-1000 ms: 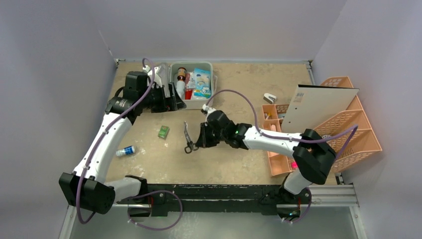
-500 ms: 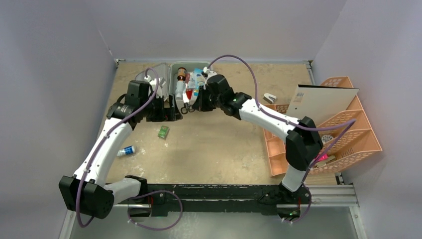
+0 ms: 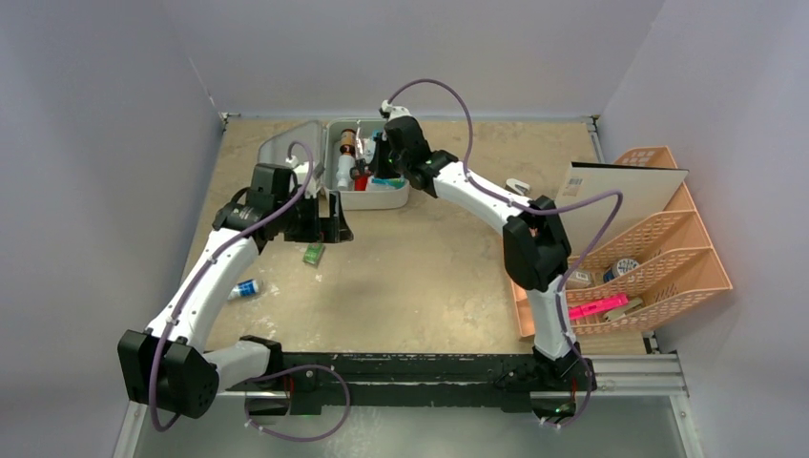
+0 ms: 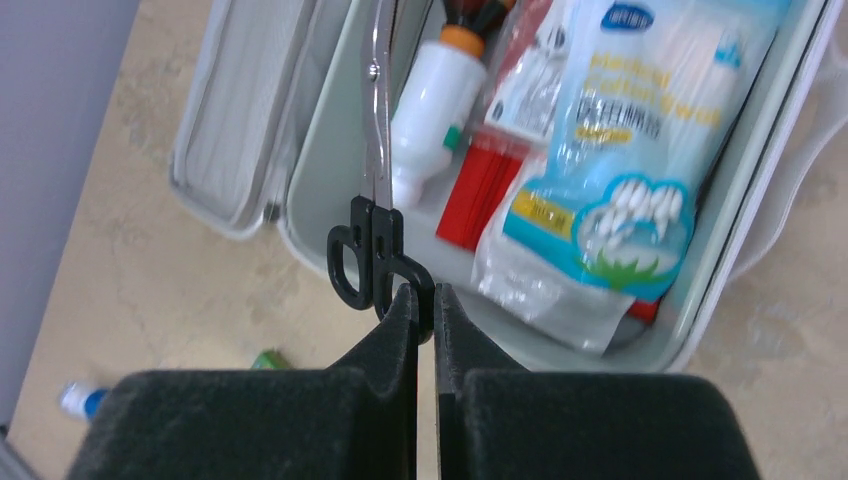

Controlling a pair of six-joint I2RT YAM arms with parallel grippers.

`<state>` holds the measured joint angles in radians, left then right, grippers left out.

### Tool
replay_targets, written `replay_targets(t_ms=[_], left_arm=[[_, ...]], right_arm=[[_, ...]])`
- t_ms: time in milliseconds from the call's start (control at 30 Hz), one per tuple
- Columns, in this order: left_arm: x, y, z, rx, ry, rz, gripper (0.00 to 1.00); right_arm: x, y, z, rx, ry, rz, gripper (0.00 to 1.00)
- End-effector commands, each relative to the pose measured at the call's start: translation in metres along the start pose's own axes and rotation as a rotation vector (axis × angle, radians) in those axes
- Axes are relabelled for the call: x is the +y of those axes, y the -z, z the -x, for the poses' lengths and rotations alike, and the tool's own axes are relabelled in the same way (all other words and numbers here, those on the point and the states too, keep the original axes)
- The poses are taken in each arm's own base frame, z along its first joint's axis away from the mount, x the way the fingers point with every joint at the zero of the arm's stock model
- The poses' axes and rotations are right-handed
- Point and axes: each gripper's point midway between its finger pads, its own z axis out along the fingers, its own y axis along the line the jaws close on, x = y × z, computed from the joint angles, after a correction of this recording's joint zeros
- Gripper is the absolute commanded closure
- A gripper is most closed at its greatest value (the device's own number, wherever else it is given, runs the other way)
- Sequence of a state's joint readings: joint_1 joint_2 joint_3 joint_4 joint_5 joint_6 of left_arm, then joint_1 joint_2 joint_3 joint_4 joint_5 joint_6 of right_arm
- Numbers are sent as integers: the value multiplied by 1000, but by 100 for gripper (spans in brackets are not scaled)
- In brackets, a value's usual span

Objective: Organize the medicine kit
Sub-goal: Place the scissors in the medicine box.

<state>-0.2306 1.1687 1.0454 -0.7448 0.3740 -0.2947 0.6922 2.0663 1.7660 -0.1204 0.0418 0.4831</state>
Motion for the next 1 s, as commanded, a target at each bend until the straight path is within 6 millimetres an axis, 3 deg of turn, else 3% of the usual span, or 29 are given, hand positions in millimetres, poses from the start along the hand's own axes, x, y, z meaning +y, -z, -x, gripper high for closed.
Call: replay_targets(t_ms=[0, 200, 333, 967], left_arm=[[2, -7, 4, -32, -30, -9, 0], [27, -8, -8, -5, -40, 108, 0], [31, -5, -11, -7, -43, 134, 0], [34, 0, -6, -32, -74, 157, 0]], right_arm=[[-2, -13, 48, -126, 55, -24, 100], [-15, -46, 48, -133, 61, -67, 100], [-20, -61, 39, -113, 28, -81, 100], [-49, -93, 2, -2, -1, -162, 96]])
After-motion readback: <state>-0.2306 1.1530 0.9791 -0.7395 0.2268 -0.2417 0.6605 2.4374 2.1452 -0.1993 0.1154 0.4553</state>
